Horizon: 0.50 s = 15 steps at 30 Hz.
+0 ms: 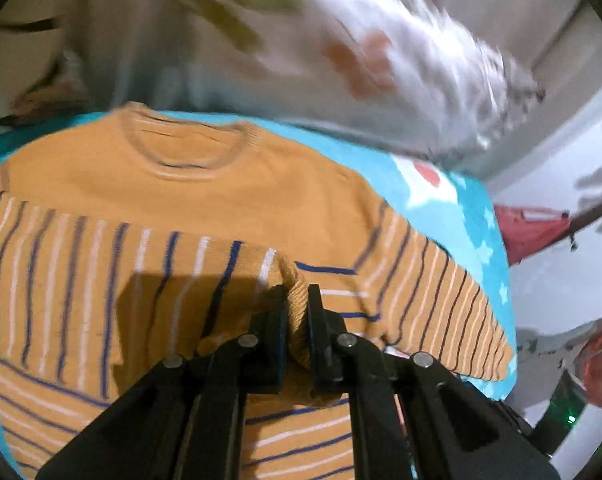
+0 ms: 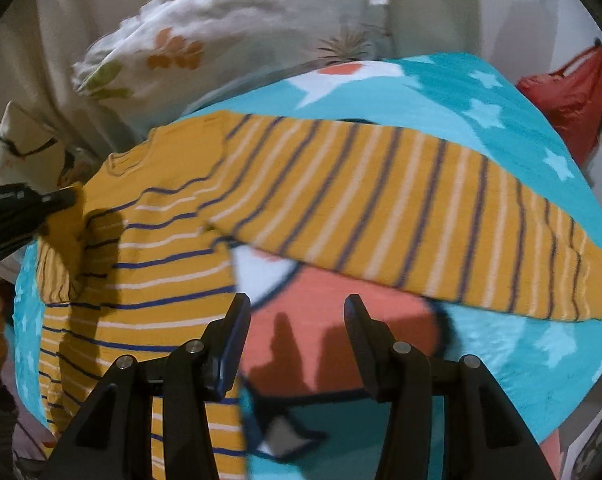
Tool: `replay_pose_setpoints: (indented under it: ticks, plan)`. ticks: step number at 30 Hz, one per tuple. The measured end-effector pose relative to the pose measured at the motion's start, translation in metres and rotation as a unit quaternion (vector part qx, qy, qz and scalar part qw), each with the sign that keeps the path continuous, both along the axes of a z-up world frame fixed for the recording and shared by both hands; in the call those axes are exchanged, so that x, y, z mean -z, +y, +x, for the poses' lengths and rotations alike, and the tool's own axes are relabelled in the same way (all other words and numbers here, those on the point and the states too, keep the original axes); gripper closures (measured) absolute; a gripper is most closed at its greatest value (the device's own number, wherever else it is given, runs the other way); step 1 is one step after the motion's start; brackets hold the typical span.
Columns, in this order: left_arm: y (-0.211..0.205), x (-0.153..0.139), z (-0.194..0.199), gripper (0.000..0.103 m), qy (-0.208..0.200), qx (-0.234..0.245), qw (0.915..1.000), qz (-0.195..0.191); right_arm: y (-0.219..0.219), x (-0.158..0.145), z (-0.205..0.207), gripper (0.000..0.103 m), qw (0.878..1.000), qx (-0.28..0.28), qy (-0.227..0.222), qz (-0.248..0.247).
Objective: Fold small clothes
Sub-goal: 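Grasp the other sleeve with the left tool and fold it across the body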
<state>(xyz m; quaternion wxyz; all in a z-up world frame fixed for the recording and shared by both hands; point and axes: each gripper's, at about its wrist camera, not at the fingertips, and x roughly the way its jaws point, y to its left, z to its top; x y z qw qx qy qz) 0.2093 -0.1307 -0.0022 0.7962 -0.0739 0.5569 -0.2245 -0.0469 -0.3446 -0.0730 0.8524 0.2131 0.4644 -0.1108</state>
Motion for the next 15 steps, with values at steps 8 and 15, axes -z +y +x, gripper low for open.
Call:
replay_pose_setpoints:
  ticks: [8, 15]
  plan:
    - [-0.078, 0.044, 0.004, 0.092, 0.007, 0.029, 0.9988, 0.039, -0.034, 0.009, -0.022, 0.050, 1.000, 0.024, 0.011, 0.010]
    - [-0.088, 0.040, -0.006, 0.040, 0.033, 0.061, 0.9971, -0.031, -0.046, 0.005, -0.024, 0.050, 1.000, 0.022, 0.004, 0.006]
